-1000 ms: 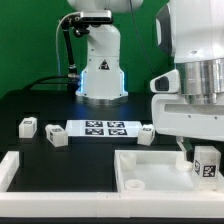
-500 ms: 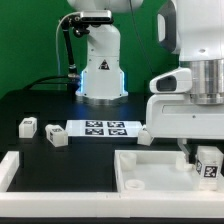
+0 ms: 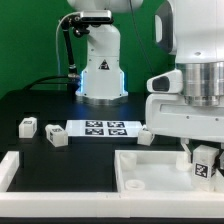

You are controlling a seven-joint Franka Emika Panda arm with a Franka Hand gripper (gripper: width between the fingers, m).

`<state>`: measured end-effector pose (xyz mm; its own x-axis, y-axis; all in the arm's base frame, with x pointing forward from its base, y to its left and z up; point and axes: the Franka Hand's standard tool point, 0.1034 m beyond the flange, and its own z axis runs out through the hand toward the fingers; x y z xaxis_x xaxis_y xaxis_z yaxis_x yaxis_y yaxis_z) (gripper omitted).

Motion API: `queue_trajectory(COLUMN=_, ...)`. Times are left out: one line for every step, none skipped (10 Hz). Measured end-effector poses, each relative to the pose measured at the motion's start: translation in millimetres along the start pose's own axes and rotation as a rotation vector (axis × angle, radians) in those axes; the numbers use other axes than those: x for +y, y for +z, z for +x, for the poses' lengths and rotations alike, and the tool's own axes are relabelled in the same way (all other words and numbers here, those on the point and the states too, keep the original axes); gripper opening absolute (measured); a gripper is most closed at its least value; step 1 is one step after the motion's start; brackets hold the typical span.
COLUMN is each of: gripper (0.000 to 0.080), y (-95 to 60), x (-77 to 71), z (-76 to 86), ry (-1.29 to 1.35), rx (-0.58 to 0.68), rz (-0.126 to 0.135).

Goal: Assemble square table

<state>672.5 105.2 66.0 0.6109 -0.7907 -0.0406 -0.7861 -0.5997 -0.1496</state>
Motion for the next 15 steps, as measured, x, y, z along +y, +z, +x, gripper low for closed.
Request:
queue_trajectory(gripper=0.0294, y=-0.3, x=0.0, z=0.7, ry=0.193, rx=-0.024, rz=0.017)
queue_trajectory(gripper=0.0294, y=-0.5, x=-0.6, z=1.6, ry=0.381, rx=-0.053, rz=0.039)
queue_trajectory(gripper=0.0294, y=1.0, x=-0.8, z=1.7, ry=0.501, rx=-0.075, rz=0.064)
queue_trajectory(gripper=0.0294, y=2.5, x=-1.5, z=0.5, ry=0.689, rx=-0.102, rz=0.085)
queue_trajectory(gripper=0.0294, y=2.0, x=-2.7, z=0.7, ry=0.759, rx=-0.107, rz=0.087)
queue_trajectory(gripper=0.0294, y=2.4, x=-3.1, z=0.9, ry=0.811, rx=-0.114, rz=0.090)
queue_trajectory(gripper=0.0294, y=2.3, x=-3.0, z=1.3, ry=0.868, rx=-0.120, rz=0.087)
queue_trajectory(gripper=0.0294, y=2.8, x=-3.1, z=-0.6, ry=0.932, rx=-0.126, rz=0.079)
queue_trajectory(gripper=0.0294, y=3.3, x=-3.2, z=-1.7, ry=0.960, rx=-0.128, rz=0.075)
queue_trajectory(gripper=0.0294, y=3.3, x=-3.1, z=-1.3, ry=0.958, rx=-0.127, rz=0.076)
queue_trajectory(gripper=0.0331, y=3.4, x=-3.2, z=-1.6, ry=0.956, rx=-0.127, rz=0.076)
queue_trajectory(gripper=0.0523, y=0.1, x=-5.2, z=-2.2, ry=0.946, rx=-0.127, rz=0.081)
queue_trajectory(gripper=0.0523, y=-13.9, x=-9.1, z=-3.8, ry=0.925, rx=-0.127, rz=0.099)
queue_trajectory(gripper=0.0610, y=-30.8, x=-8.1, z=-4.1, ry=0.905, rx=-0.116, rz=0.128)
queue_trajectory(gripper=0.0641, y=-51.7, x=-7.8, z=-8.0, ry=0.895, rx=-0.117, rz=0.147)
